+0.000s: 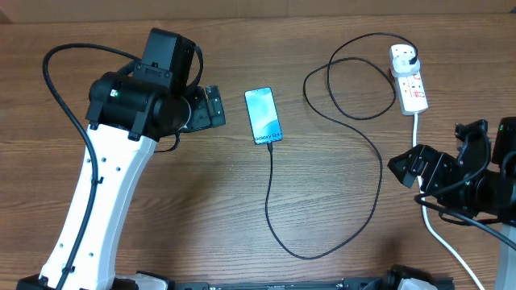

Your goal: Plug charger to phone and switch on socket

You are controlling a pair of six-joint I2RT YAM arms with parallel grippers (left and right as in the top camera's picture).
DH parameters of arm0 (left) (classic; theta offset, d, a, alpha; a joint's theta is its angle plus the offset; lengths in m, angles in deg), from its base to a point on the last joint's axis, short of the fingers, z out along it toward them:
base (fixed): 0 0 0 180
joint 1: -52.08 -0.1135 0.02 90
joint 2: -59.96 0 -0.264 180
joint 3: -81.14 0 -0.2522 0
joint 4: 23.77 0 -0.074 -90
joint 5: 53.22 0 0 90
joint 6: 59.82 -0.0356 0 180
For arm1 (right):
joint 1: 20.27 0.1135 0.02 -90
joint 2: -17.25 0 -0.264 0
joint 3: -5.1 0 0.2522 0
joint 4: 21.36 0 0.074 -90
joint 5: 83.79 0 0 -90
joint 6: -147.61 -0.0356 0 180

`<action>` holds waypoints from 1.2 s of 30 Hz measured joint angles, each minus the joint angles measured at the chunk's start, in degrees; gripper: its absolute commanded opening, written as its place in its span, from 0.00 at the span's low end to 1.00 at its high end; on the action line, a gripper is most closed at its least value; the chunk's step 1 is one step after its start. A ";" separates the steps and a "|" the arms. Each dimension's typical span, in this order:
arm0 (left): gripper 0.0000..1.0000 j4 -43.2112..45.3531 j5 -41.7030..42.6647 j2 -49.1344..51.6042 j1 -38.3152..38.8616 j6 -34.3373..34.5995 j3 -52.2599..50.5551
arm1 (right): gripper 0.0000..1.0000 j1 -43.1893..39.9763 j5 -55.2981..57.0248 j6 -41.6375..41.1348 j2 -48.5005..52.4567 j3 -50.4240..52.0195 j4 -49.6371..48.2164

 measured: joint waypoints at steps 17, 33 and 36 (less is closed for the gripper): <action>0.99 0.02 0.00 0.00 0.00 0.00 0.00 | 1.00 2.19 1.49 1.64 -3.06 8.04 -15.47; 1.00 0.00 0.00 0.00 0.00 0.00 -0.04 | 1.00 19.89 3.06 3.19 -35.50 38.56 -52.00; 1.00 0.00 0.00 0.00 0.00 0.00 -0.04 | 1.00 18.88 3.08 3.21 -38.86 43.06 -53.88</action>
